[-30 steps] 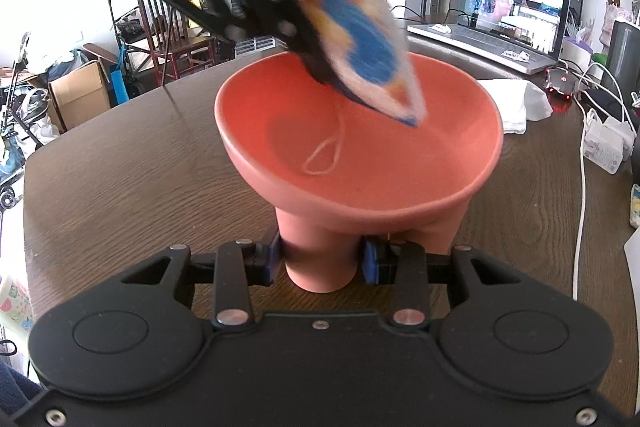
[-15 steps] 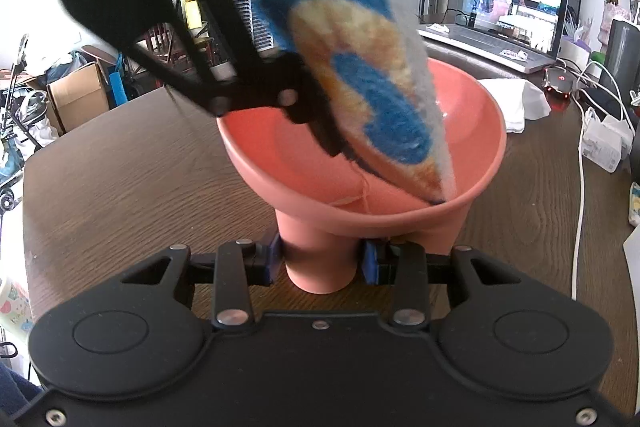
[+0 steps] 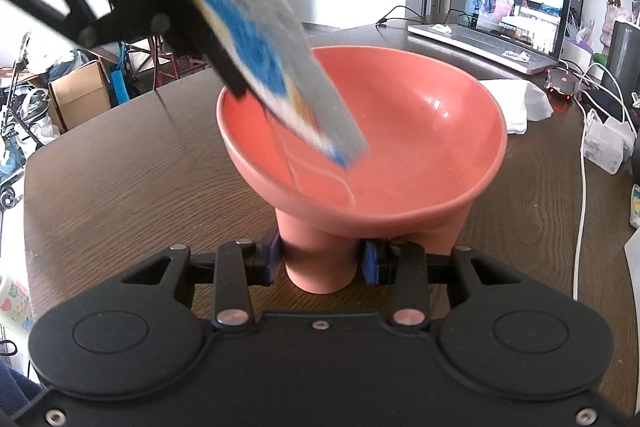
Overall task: Clean bowl
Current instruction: 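Rub the sponge edge along the bowl's inner wall with the left gripper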
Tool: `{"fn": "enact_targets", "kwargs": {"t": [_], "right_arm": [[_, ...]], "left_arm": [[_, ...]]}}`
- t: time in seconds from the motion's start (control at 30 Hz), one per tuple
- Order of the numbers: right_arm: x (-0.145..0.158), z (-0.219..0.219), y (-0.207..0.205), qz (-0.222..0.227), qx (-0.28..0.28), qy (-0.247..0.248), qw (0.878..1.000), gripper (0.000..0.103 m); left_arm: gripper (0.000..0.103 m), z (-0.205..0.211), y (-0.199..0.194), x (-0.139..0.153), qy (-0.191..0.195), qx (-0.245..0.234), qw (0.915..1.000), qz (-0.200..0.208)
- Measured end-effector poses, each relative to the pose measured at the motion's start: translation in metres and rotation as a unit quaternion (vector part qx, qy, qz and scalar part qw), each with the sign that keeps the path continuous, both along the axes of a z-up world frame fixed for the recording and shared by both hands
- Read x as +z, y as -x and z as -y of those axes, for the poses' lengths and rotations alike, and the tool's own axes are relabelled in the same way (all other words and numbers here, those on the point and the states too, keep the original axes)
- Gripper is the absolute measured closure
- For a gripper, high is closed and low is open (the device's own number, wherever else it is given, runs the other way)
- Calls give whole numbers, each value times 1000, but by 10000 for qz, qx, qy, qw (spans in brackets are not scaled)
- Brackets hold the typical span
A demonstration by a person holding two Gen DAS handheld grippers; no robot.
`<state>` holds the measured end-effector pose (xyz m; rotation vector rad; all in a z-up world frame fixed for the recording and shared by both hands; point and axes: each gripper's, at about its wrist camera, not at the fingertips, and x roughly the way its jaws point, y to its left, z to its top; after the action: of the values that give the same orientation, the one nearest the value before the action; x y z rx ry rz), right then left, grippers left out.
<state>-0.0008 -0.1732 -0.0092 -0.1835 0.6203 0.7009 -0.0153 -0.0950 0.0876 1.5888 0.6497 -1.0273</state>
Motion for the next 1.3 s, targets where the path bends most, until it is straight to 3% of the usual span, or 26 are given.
{"fn": "enact_targets", "kwargs": {"t": [0.27,0.47,0.73,0.97,1.07,1.3], "right_arm": [[0,0,0,7,-1,11,10000,60],[0,0,0,3,-3,6,10000,60],[1,0,0,-7,-42,-2,10000,60],[1,-1,-3,-12,-34,-20,10000,60],[1,-2,-4,-5,-16,-18,10000,60],[1,-4,-4,-18,216,-36,9998,60]], "left_arm": [[92,0,-39,-5,84,193,9996,209],[92,18,-65,-6,529,219,9979,293],[92,41,-34,-15,747,-381,9964,145],[92,39,-5,-29,524,-641,9965,-118],[92,29,2,-37,455,-578,9972,-156],[93,13,9,-30,853,-154,9956,-370]]}}
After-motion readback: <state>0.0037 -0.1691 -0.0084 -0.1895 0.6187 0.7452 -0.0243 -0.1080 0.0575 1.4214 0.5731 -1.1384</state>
